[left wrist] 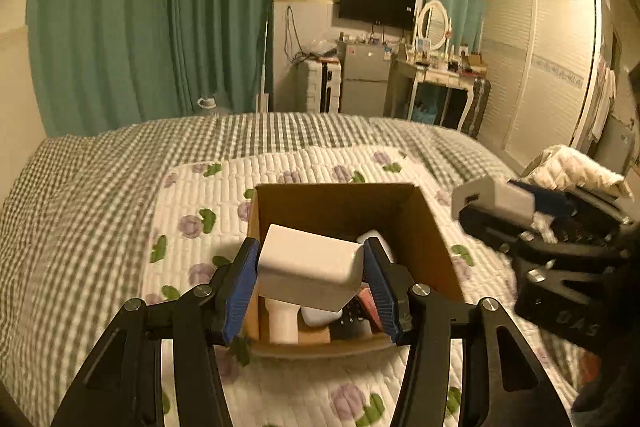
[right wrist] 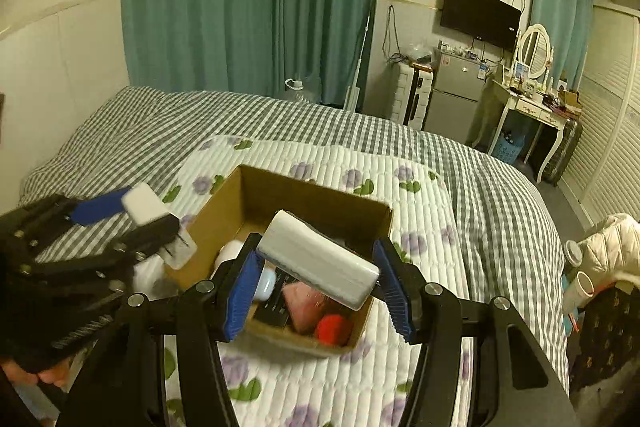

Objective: Organize rigid objects
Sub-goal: 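Lower both white chargers into the box and open both tools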

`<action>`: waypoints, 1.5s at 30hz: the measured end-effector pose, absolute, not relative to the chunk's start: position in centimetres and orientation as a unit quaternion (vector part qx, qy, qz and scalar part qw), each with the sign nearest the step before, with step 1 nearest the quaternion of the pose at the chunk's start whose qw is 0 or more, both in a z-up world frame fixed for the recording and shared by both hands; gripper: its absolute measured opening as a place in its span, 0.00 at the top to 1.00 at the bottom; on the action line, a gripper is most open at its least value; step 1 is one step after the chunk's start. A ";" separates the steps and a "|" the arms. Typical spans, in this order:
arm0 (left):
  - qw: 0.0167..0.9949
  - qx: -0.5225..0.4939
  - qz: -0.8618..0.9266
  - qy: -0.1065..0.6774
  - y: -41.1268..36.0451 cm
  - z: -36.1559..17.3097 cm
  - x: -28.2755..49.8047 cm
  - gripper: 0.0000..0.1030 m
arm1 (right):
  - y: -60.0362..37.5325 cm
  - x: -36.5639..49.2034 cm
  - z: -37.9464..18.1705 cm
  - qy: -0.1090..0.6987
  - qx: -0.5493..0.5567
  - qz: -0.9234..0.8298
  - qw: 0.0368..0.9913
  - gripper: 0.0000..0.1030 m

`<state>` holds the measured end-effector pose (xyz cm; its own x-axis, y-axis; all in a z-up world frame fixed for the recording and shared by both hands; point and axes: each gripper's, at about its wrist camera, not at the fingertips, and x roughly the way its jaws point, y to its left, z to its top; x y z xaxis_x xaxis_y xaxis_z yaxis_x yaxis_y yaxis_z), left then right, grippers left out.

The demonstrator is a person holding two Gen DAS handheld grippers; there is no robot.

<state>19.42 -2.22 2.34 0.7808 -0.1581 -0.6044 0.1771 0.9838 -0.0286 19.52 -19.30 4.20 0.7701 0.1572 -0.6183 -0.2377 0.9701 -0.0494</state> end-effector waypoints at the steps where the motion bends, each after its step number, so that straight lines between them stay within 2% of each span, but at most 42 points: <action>1: 0.941 0.020 -0.087 0.327 -2.6 1.4 20.3 0.48 | -19.3 19.9 4.0 0.323 -0.063 0.105 0.938 0.46; 9: 0.925 0.035 -0.088 0.368 -3.7 -4.1 23.4 0.48 | -20.7 23.6 -0.7 0.351 -0.042 0.107 0.929 0.46; 15: 0.916 0.037 -0.089 0.390 -4.3 -5.8 24.3 0.47 | -21.4 24.5 -2.7 0.364 -0.034 0.107 0.924 0.46; 31: 0.934 0.001 -0.051 0.353 -0.3 -1.8 24.7 0.45 | -19.2 26.1 -3.8 0.385 -0.035 0.129 0.913 0.46; 40: 0.939 -0.005 -0.042 0.342 1.5 -1.7 25.5 0.45 | -15.8 29.1 -7.6 0.427 -0.028 0.152 0.891 0.46; 44: 0.940 0.001 -0.039 0.340 1.9 -2.1 25.7 0.45 | -15.4 29.5 -8.1 0.414 -0.035 0.142 0.899 0.45; 45: 0.939 0.001 -0.038 0.341 1.9 -2.2 25.7 0.45 | -15.4 29.6 -7.9 0.408 -0.033 0.138 0.902 0.42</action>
<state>25.74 1.94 -2.21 0.7648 -0.0705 -0.6404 0.0718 0.9971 -0.0240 29.57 -15.42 -7.87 0.6284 0.2224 -0.7454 -0.2760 0.9597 0.0537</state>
